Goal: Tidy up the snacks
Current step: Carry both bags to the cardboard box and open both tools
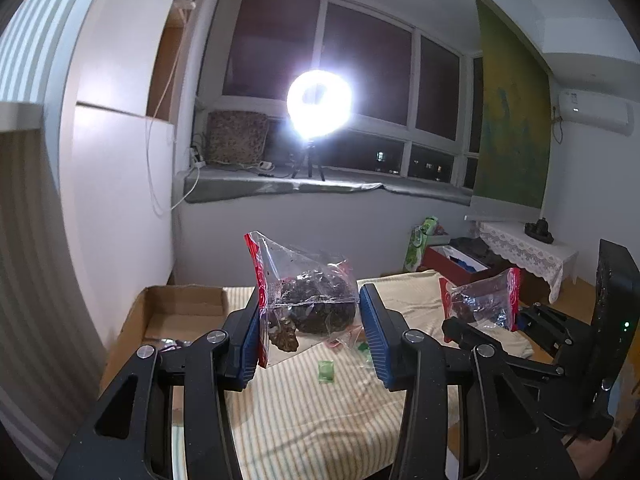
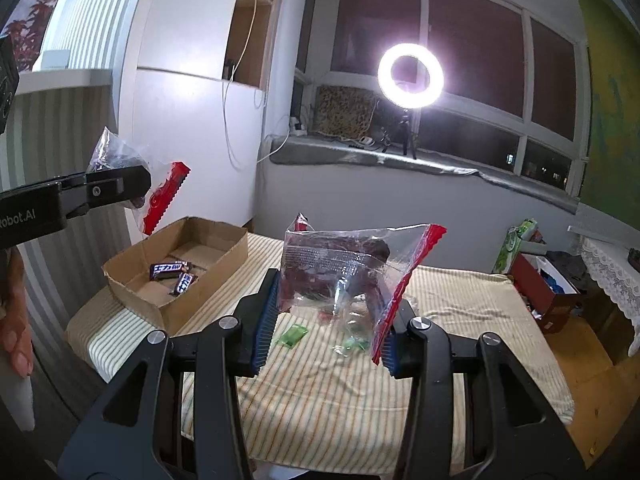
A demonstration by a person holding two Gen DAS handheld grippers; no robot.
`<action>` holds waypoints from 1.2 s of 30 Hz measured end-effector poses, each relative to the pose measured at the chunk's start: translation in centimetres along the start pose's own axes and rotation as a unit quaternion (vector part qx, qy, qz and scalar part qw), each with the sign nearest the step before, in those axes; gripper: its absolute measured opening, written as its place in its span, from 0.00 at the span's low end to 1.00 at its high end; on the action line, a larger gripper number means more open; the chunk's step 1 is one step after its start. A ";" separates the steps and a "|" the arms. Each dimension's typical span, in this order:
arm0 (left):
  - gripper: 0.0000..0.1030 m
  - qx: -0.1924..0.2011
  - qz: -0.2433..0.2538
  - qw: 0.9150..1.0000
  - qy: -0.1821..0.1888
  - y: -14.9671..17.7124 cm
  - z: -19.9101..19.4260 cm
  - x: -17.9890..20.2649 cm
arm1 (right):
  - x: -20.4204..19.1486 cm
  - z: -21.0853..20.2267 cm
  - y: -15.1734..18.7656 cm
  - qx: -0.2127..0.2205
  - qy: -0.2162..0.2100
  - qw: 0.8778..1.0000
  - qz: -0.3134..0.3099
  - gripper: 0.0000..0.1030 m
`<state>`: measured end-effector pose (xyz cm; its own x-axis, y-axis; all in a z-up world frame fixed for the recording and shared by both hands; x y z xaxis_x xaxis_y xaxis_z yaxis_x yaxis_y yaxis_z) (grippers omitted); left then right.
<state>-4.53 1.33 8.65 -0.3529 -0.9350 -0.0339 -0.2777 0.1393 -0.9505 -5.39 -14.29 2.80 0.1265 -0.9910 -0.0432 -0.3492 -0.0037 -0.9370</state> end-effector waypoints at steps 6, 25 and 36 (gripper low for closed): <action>0.43 -0.016 -0.026 1.000 -0.006 2.0 1.6 -2.7 | -2.8 4.0 0.4 -0.031 -0.013 0.999 -0.023 0.44; 0.43 -0.033 -0.067 0.980 -0.183 5.8 -2.4 -15.1 | -19.0 9.7 -1.4 -0.031 -0.165 0.980 -0.103 0.44; 0.43 -0.053 -0.068 0.985 -0.147 6.6 0.8 -15.8 | -18.2 15.8 0.8 -0.088 -0.148 0.981 -0.088 0.44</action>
Point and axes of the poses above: each gripper's, at about its wrist camera, not at the fingertips, and z roughly the way its jaws point, x to its right, y to its underside, the point moved 2 cm from there along z, roughly the way its jaws point, and after that the axes turned 9 degrees about z, right-handed, at the moved point
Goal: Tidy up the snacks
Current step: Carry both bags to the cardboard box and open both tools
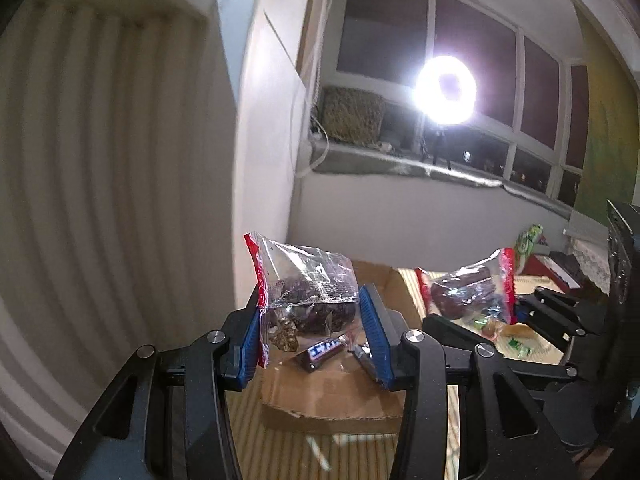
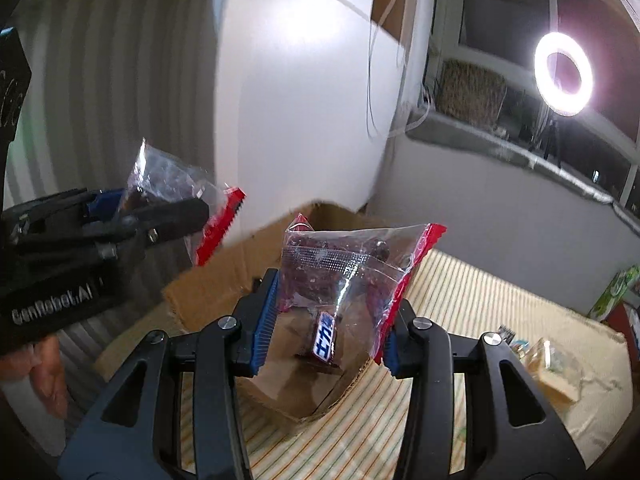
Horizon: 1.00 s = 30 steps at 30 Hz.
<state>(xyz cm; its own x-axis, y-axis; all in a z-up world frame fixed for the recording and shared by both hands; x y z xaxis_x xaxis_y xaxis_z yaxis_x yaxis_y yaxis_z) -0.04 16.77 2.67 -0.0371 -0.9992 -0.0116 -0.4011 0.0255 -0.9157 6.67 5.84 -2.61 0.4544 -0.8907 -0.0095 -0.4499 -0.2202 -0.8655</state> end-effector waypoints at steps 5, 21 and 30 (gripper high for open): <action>0.44 -0.062 -0.001 0.998 0.028 2.3 5.0 0.3 | 1.2 4.3 1.7 -0.043 0.005 0.999 -0.007 0.54; 0.71 -0.064 -0.022 0.997 -0.033 2.0 4.6 -2.7 | 1.4 3.2 1.7 -0.010 0.004 1.000 -0.012 0.73; 0.76 -0.043 -0.032 0.997 -0.059 1.5 0.6 -3.5 | -0.7 -0.7 1.9 0.019 -0.021 0.999 -0.016 0.78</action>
Point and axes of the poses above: each gripper's, at about its wrist camera, not at the fingertips, and z roughly the way its jaws point, x to its right, y to its underside, the point moved 2 cm from there along z, roughly the way its jaws point, and after that the axes turned 9 degrees about z, right-handed, at the moved point
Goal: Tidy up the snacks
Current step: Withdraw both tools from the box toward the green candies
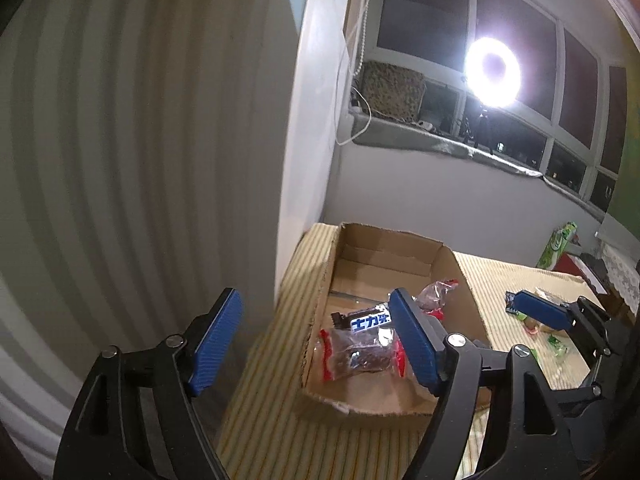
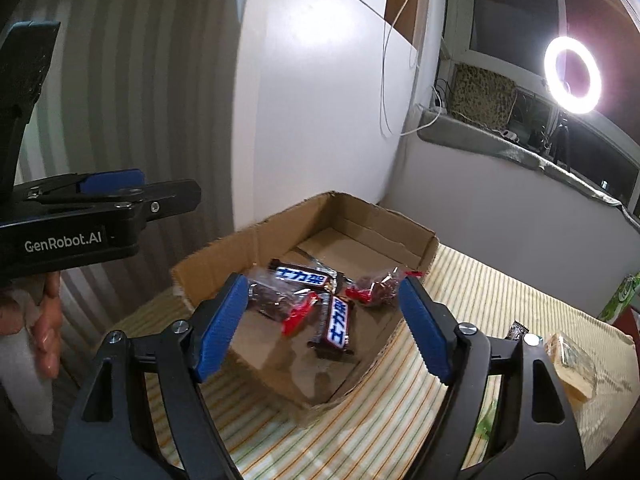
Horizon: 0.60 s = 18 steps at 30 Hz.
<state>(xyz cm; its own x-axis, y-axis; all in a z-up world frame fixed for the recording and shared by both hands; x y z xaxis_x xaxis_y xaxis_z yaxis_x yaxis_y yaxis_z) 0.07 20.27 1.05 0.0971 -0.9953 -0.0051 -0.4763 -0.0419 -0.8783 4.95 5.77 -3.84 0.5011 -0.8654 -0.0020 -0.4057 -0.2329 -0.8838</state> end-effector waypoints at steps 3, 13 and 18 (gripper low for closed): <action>0.76 0.003 0.009 1.000 -0.006 -0.2 -0.9 0.6 | 0.3 -1.1 0.3 0.006 -0.004 1.000 0.008 0.78; 0.76 0.004 0.064 0.998 0.023 -0.9 -1.8 8.1 | 8.0 -6.4 3.2 0.027 0.038 0.996 0.078 0.93; 0.76 0.002 0.107 0.992 0.069 -0.7 -1.4 15.1 | 14.9 -10.3 6.1 0.029 0.104 0.985 0.132 0.94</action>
Point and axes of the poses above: each gripper's, at about its wrist camera, not at the fingertips, and z roughly the way its jaws point, x to its right, y to its underside, the point moved 2 cm from there along z, roughly the way its jaws point, and after that the axes turned 9 degrees about z, right-handed, at the moved point
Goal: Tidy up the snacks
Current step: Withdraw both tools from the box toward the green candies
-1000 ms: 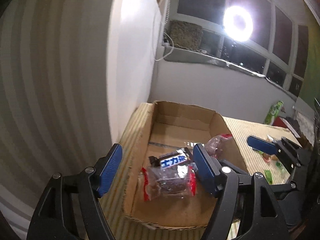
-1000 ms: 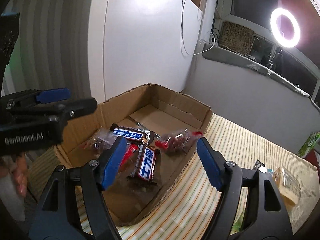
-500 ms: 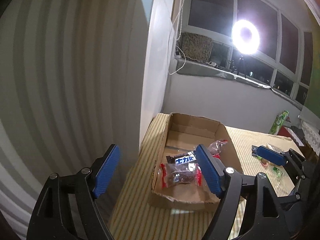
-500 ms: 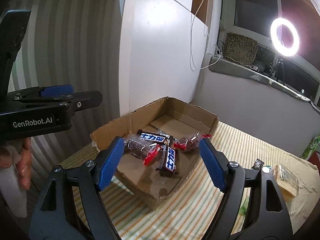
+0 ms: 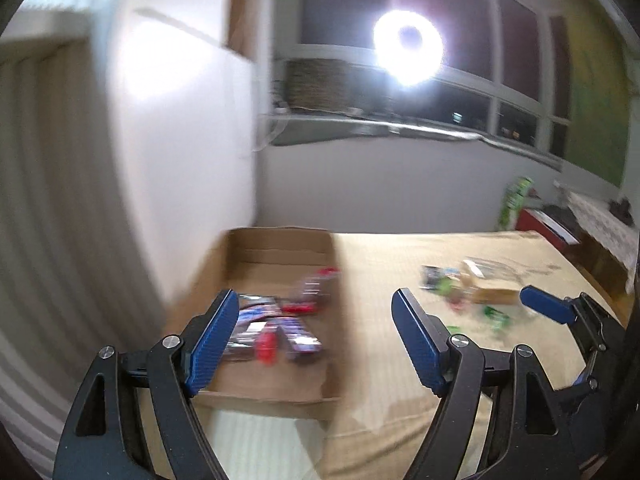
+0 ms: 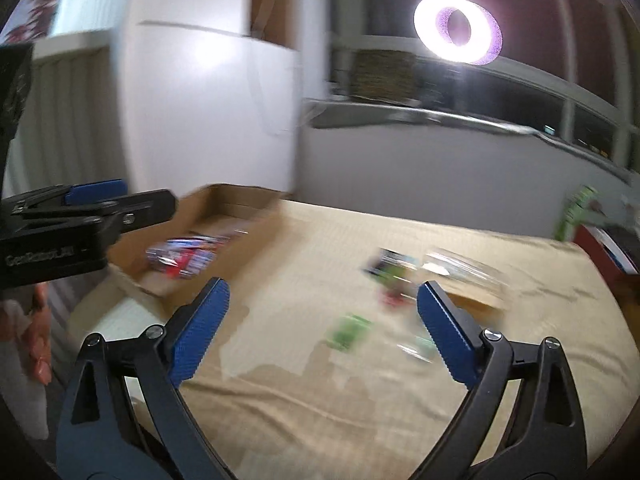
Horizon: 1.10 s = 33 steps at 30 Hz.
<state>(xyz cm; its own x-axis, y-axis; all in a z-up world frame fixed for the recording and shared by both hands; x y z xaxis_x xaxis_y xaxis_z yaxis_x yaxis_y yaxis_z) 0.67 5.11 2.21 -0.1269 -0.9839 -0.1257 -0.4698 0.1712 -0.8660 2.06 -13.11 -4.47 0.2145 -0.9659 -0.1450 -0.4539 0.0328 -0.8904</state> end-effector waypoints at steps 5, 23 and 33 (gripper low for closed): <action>0.76 0.004 0.038 0.998 0.049 -0.7 0.7 5.7 | 6.0 -2.7 1.0 0.000 0.063 0.997 0.042 0.94; 0.76 -0.020 0.058 0.993 0.098 0.6 2.1 9.2 | 8.2 -1.1 1.9 -0.032 0.088 0.994 0.050 0.94; 0.76 -0.116 0.073 0.983 0.124 3.4 11.2 12.5 | 11.5 5.4 2.6 -0.083 0.089 0.990 0.066 0.94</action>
<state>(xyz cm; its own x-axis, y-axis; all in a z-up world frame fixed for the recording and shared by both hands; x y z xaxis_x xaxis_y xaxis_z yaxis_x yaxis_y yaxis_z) 7.29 -7.19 -7.78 -0.4023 -0.9107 -0.0935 -0.6137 0.3441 -0.7106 8.00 -22.73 -10.78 -0.0056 -0.9865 -0.1636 -0.6063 0.1335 -0.7839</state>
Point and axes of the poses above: each gripper's, at about its wrist camera, not at the fingertips, and z roughly the way its jaws point, x to its right, y to its underside, the point moved 2 cm from there along z, roughly the way its jaws point, and after that the axes turned 9 degrees about z, right-handed, at the moved point
